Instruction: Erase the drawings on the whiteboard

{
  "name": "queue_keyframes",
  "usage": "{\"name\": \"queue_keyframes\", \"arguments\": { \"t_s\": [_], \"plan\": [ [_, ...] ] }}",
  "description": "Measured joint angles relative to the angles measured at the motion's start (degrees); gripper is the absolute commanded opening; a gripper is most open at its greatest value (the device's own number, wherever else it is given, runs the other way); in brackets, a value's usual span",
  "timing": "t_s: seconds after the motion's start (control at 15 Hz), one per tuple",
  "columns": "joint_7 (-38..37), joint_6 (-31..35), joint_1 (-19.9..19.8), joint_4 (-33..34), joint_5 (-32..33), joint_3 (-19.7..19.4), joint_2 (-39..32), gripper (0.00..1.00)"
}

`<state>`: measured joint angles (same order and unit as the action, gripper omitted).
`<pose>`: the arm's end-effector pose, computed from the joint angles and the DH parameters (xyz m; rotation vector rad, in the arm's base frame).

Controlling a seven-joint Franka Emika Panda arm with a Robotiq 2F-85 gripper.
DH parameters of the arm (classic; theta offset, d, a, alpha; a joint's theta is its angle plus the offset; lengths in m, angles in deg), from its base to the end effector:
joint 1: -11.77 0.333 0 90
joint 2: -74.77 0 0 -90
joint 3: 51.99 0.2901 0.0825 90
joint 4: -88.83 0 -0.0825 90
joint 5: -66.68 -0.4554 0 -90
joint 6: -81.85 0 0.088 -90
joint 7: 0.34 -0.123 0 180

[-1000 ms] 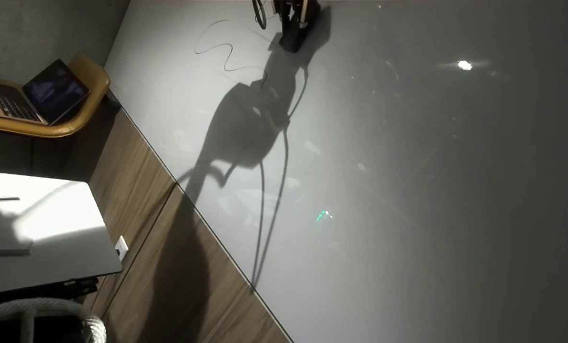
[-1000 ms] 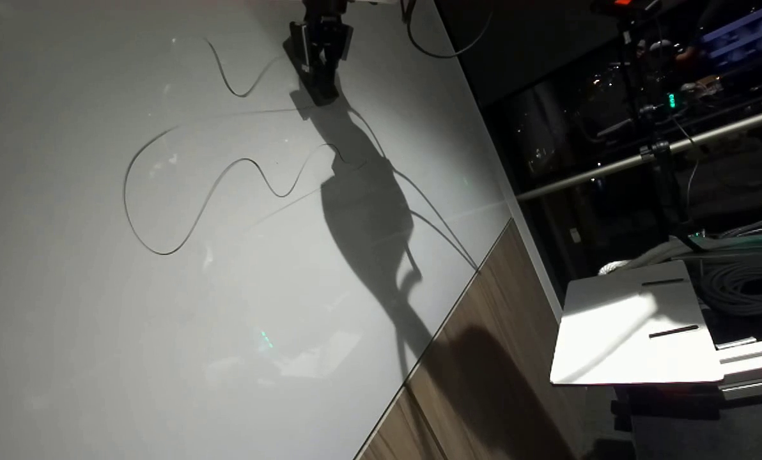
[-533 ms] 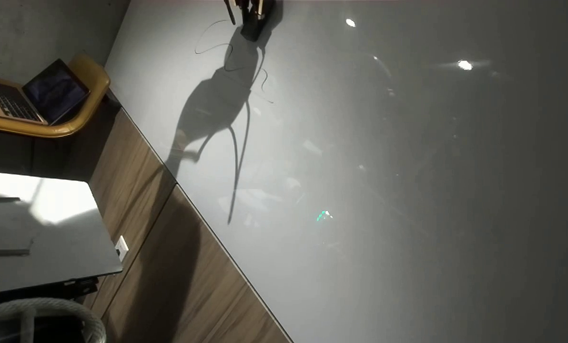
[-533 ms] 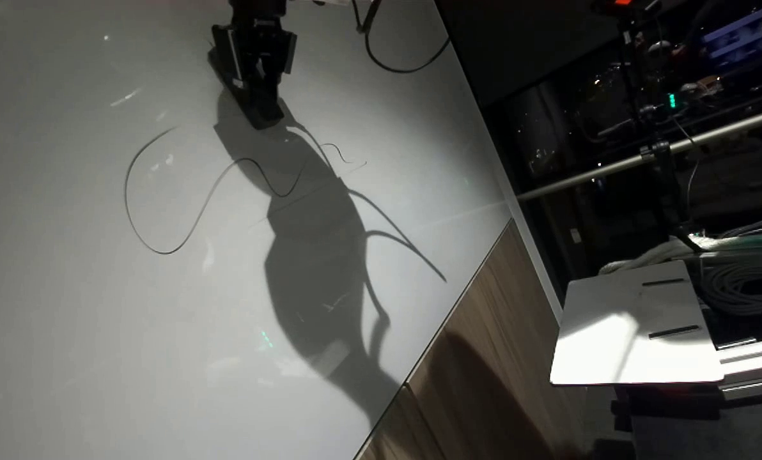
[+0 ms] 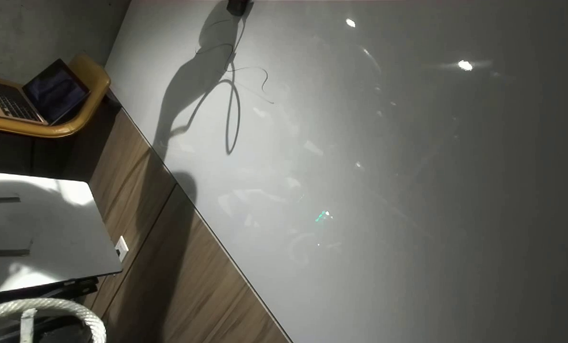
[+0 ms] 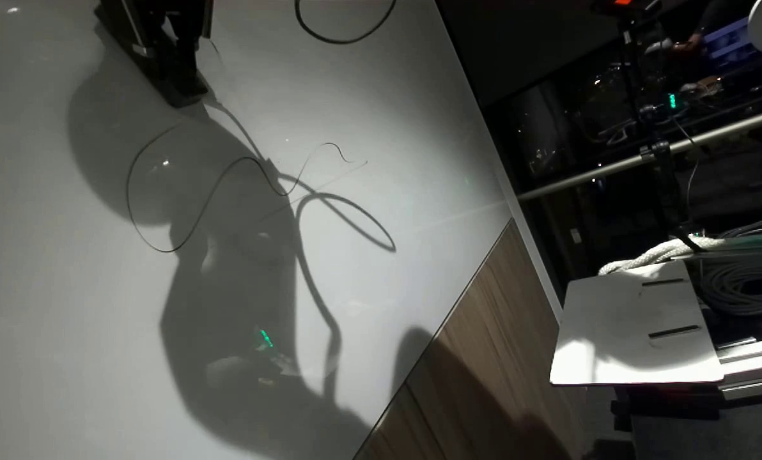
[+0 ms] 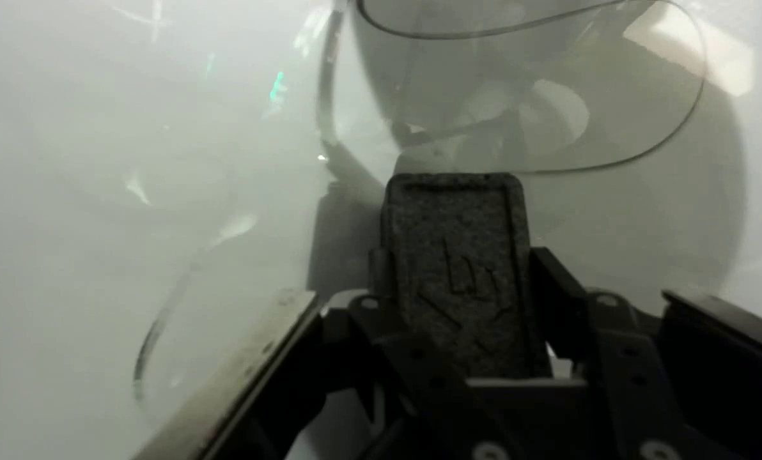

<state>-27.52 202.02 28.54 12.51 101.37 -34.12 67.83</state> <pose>0.6050 0.3560 0.7143 2.7062 0.3355 1.2079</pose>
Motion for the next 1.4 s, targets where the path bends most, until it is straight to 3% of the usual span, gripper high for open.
{"name": "queue_keyframes", "arguments": {
  "t_s": [0.2,0.4,0.87,1.4],
  "plan": [
    [2.45,-4.07,-1.34,2.3,-0.45,-2.11,1.79,0.29],
    [4.02,-4.84,-5.01,-0.6,-2.62,-4.95,5.82,0.29],
    [7.81,0.65,-11.57,-15.85,-10.02,-12.54,12.44,0.29],
    [7.82,10.91,-16.11,-32.13,-12.31,-15.87,10.58,0.29]
  ]
}}
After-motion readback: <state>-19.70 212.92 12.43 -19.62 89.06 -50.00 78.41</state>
